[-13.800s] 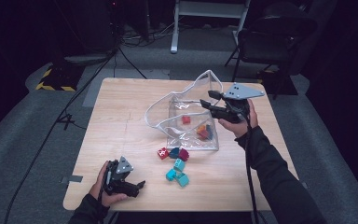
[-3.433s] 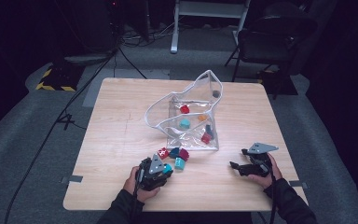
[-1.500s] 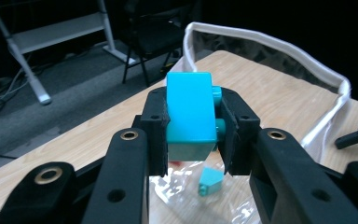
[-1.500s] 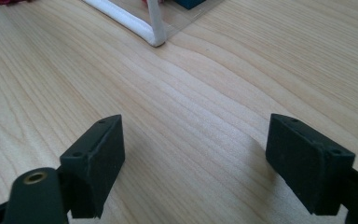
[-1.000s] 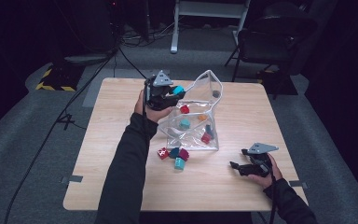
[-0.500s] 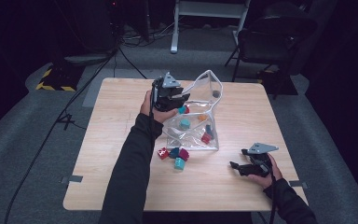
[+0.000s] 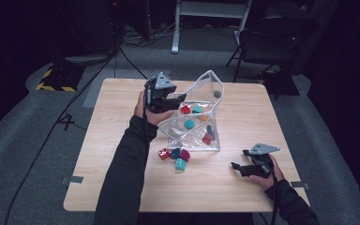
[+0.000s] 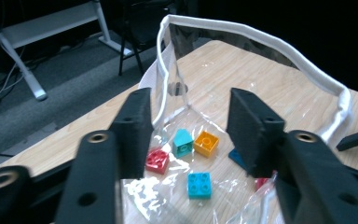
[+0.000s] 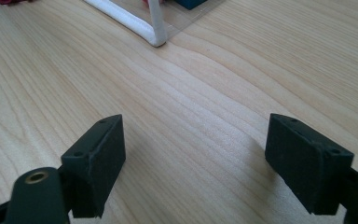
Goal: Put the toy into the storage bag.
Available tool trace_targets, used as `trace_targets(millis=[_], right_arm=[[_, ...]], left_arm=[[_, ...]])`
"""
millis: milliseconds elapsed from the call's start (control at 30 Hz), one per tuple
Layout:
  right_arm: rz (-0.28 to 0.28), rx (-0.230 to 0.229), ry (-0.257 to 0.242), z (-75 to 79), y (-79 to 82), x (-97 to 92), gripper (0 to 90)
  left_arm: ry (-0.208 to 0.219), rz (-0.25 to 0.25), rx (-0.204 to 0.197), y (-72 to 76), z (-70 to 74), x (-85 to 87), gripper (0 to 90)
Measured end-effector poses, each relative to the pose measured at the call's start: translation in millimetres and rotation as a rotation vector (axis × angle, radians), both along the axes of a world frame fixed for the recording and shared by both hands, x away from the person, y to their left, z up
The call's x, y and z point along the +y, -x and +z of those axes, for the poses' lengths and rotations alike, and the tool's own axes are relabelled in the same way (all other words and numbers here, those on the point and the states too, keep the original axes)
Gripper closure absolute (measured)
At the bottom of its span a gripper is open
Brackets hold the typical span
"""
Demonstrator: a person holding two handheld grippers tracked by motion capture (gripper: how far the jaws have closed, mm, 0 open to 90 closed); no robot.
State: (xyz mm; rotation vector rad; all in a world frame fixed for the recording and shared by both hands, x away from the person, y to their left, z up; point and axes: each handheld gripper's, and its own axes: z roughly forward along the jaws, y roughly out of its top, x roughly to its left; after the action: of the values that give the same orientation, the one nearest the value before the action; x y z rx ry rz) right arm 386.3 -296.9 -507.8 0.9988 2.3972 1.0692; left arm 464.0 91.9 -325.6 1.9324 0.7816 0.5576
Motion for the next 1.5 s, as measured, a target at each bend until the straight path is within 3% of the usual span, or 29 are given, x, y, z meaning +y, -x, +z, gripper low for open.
trace_targets(millis=[33,200,333,433,533,733,1033,1267,1500], right_arm=[[-0.001,0.001,0.000,0.0,0.1,0.0,20.5],[-0.001,0.001,0.000,0.0,0.1,0.0,20.5],[-0.001,0.001,0.000,0.0,0.1,0.0,20.5],[-0.001,0.001,0.000,0.0,0.1,0.0,20.5],[-0.001,0.001,0.000,0.0,0.1,0.1,20.5],[-0.001,0.001,0.000,0.0,0.2,0.1,20.5],[-0.002,0.000,-0.001,-0.1,0.2,0.1,20.5],[-0.002,0.000,-0.001,0.0,0.2,0.1,20.5],[-0.002,0.001,-0.001,-0.1,0.2,0.1,20.4]], left_arm=[[-0.007,0.004,-0.006,2.2,0.5,2.4,41.8],[0.029,0.004,-0.008,12.1,2.5,16.8,33.1],[0.020,0.038,-0.022,20.0,4.1,26.9,18.6],[0.028,0.041,-0.025,25.5,5.4,35.3,16.1],[-0.004,0.069,-0.026,33.2,6.2,41.9,15.9],[-0.038,0.070,-0.035,43.9,2.4,49.9,15.9],[-0.064,0.078,-0.036,60.8,-8.8,62.2,15.9],[-0.088,0.084,-0.026,73.0,-25.8,67.2,16.0],[-0.106,0.088,0.003,82.8,-51.7,71.4,16.0]])
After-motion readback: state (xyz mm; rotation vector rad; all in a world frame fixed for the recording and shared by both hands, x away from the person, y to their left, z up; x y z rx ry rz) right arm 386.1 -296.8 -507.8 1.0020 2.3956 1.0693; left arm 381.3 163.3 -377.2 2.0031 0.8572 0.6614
